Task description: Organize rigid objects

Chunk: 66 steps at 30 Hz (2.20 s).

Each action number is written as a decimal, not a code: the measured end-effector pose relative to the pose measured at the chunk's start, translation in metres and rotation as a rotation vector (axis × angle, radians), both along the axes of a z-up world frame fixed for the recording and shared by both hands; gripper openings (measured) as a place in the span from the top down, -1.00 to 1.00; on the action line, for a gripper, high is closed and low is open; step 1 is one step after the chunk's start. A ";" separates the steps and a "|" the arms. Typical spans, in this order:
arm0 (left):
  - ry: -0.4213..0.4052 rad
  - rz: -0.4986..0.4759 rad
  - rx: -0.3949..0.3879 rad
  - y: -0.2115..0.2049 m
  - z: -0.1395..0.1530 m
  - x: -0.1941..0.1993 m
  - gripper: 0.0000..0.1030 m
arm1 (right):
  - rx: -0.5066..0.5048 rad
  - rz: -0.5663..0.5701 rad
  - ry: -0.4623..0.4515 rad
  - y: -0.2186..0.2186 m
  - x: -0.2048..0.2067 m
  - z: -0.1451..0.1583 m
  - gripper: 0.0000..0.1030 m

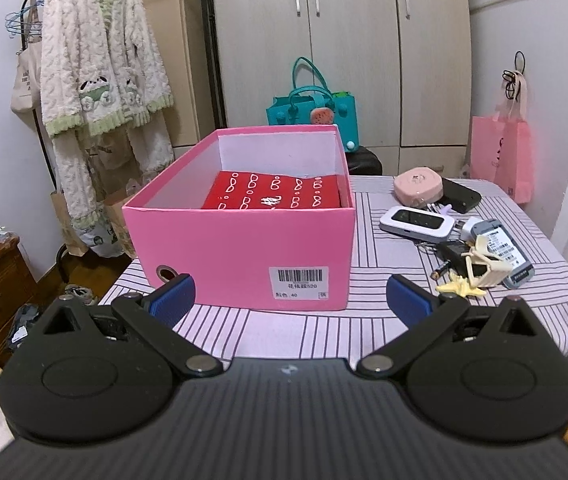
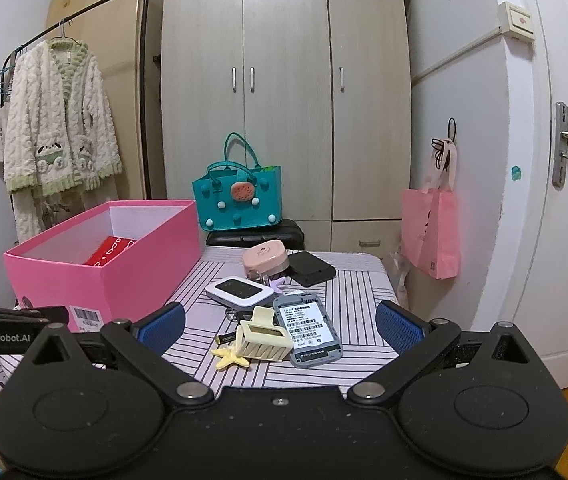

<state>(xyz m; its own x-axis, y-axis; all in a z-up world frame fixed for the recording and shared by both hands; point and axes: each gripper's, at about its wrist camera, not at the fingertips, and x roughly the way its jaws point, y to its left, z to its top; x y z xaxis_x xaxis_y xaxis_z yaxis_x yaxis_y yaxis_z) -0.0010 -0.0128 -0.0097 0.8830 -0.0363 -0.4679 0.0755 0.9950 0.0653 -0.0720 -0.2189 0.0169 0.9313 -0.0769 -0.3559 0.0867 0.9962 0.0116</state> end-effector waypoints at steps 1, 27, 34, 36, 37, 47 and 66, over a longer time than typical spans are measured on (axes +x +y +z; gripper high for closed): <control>0.002 -0.003 0.001 -0.001 0.000 0.000 -1.00 | 0.004 0.004 0.003 -0.001 0.001 0.000 -0.99; 0.018 -0.020 -0.025 0.003 -0.002 -0.005 -1.00 | 0.034 0.077 0.015 -0.002 -0.002 -0.006 -1.00; 0.013 -0.037 -0.043 0.007 -0.001 -0.008 -1.00 | 0.020 0.085 0.011 0.002 -0.001 -0.004 -1.00; 0.008 -0.035 -0.052 0.009 0.000 -0.008 -1.00 | 0.019 0.085 0.011 0.001 -0.001 -0.003 -1.00; 0.007 -0.036 -0.058 0.009 0.000 -0.007 -1.00 | 0.017 0.085 0.011 0.002 -0.001 -0.003 -1.00; -0.009 -0.016 -0.051 0.010 -0.007 -0.004 -1.00 | 0.019 0.072 0.026 0.001 0.004 -0.006 -1.00; -0.034 -0.070 -0.069 0.009 -0.009 -0.007 -1.00 | 0.024 0.069 0.049 -0.001 0.010 -0.012 -1.00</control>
<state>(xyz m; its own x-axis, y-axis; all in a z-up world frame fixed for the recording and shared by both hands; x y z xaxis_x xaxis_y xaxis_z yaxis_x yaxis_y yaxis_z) -0.0082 -0.0041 -0.0188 0.8924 -0.1293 -0.4324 0.1435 0.9896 0.0004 -0.0617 -0.2202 0.0053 0.9155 -0.0037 -0.4023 0.0186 0.9993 0.0332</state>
